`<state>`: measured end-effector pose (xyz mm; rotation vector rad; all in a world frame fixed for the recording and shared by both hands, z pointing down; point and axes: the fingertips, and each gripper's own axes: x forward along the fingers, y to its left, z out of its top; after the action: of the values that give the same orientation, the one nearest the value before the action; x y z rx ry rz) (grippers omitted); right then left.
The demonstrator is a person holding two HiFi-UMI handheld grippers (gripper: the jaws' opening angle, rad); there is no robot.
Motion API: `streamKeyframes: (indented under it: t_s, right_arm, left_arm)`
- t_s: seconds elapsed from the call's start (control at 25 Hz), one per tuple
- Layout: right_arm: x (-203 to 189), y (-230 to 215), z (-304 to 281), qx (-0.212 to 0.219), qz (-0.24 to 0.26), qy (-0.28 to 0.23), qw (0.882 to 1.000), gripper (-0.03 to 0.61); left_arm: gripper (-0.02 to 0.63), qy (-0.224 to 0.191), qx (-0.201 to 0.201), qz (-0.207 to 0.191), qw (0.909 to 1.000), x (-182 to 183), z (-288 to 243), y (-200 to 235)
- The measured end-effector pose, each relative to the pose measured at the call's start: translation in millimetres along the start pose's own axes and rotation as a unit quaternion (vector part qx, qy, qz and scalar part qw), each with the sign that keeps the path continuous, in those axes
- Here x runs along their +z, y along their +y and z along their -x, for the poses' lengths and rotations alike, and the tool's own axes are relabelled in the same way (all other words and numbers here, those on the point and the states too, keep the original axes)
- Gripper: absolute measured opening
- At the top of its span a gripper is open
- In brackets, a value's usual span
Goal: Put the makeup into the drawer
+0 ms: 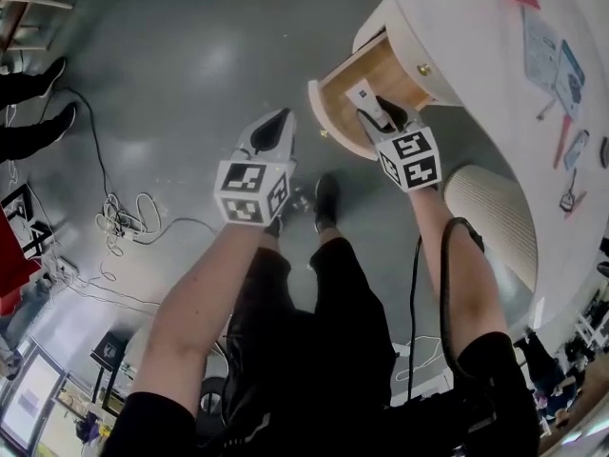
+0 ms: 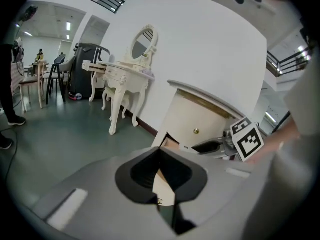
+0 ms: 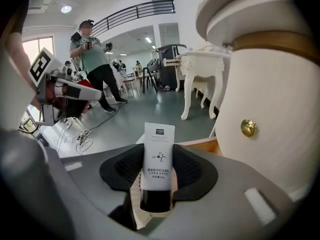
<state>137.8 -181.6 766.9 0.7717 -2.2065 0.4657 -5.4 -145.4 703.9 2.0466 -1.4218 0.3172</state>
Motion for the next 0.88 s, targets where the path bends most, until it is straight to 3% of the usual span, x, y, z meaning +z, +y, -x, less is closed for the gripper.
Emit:
streamKeyframes:
  t_s: [0.88]
  right_arm:
    - [-93.3,-15.2,-138.6,0.032,0.059,0.125,0.990,0.184]
  left_arm:
    - [0.000,0.032,0.034,0.028,0.9985,-99.7,-67.8,48.7]
